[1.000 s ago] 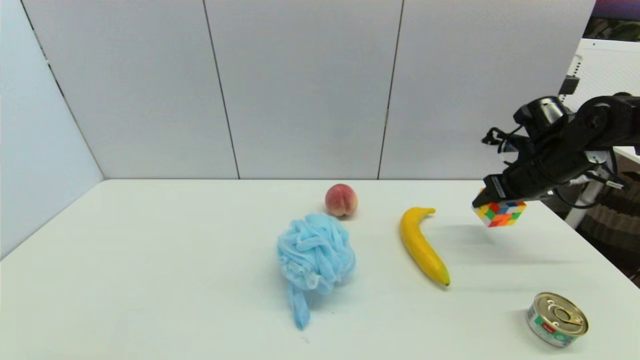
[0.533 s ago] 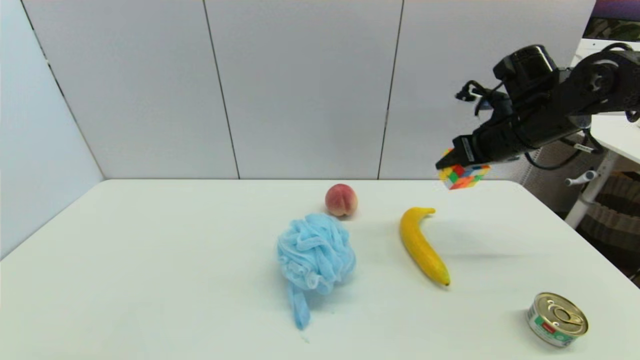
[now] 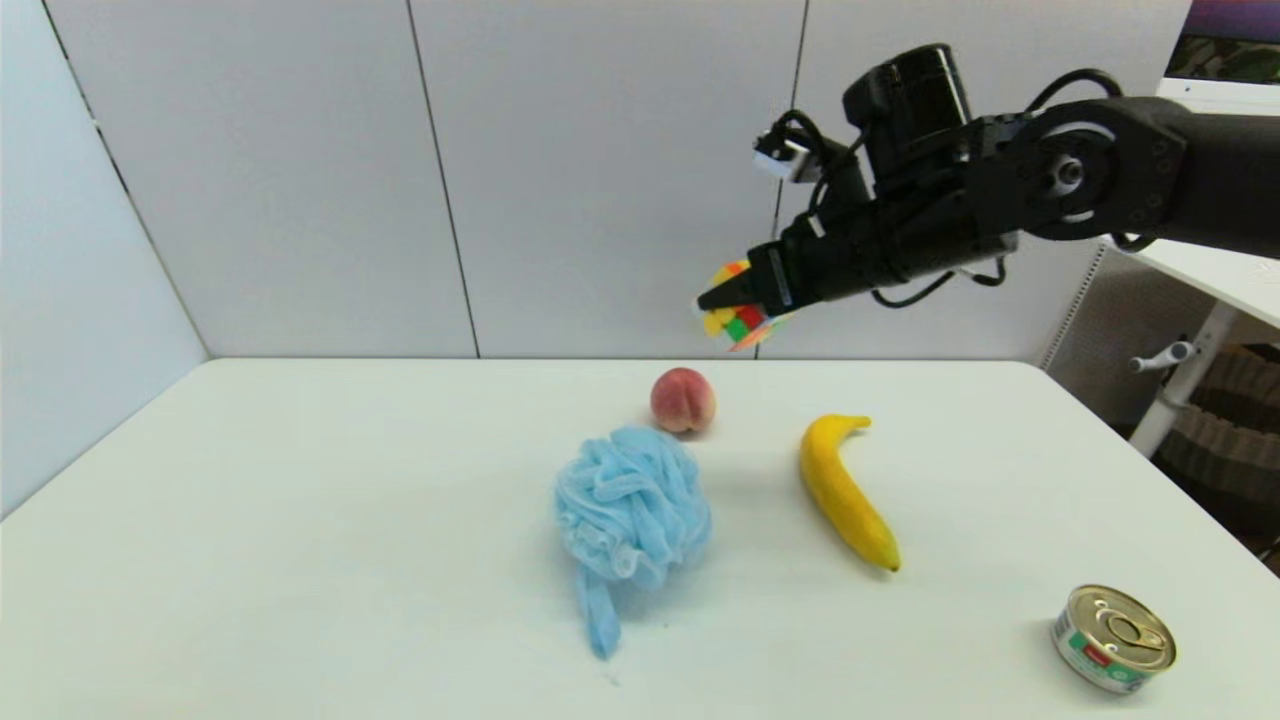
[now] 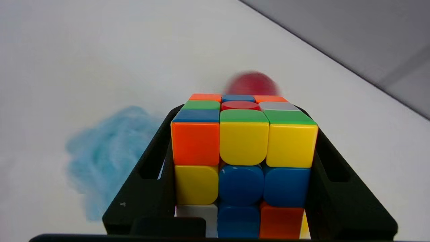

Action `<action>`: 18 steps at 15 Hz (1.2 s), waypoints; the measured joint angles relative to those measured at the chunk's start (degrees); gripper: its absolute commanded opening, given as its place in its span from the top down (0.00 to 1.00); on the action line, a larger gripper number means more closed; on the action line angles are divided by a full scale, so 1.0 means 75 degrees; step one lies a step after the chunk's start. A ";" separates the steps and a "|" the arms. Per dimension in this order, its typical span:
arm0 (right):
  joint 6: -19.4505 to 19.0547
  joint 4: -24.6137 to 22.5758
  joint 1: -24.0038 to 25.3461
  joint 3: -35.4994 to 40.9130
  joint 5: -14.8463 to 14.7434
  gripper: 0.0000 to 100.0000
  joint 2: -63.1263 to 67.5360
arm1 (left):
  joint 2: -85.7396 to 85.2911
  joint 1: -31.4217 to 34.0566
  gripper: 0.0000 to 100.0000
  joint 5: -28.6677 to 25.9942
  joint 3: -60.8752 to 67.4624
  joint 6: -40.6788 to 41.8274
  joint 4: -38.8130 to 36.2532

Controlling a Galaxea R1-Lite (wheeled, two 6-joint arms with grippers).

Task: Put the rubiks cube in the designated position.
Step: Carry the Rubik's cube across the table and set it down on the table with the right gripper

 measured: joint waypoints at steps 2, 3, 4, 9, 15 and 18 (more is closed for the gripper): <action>-0.0003 -0.0580 0.0393 -0.0003 0.0021 1.00 0.0250 | 0.0000 0.0000 0.00 0.0000 0.0000 0.0000 0.0007; -0.0003 -0.0845 0.0554 -0.0007 0.0023 1.00 0.0398 | 0.0000 0.0000 0.00 0.0000 0.0000 0.0000 0.0008; -0.0008 -0.1102 0.0683 -0.0007 0.0026 1.00 0.0556 | 0.0000 0.0000 0.00 0.0000 0.0000 0.0000 0.0003; -0.0262 -0.2352 0.1061 -0.0013 0.0067 1.00 0.1507 | 0.0000 0.0000 0.00 0.0003 0.0000 0.0000 0.0007; -0.0562 -0.3792 0.1178 -0.0044 0.0522 1.00 0.2393 | 0.0000 0.0000 0.00 0.0000 0.0000 0.0000 0.0007; -0.0653 -0.4057 0.1138 -0.0083 0.0522 1.00 0.2684 | 0.0000 0.0000 0.00 0.0000 0.0000 0.0003 0.0003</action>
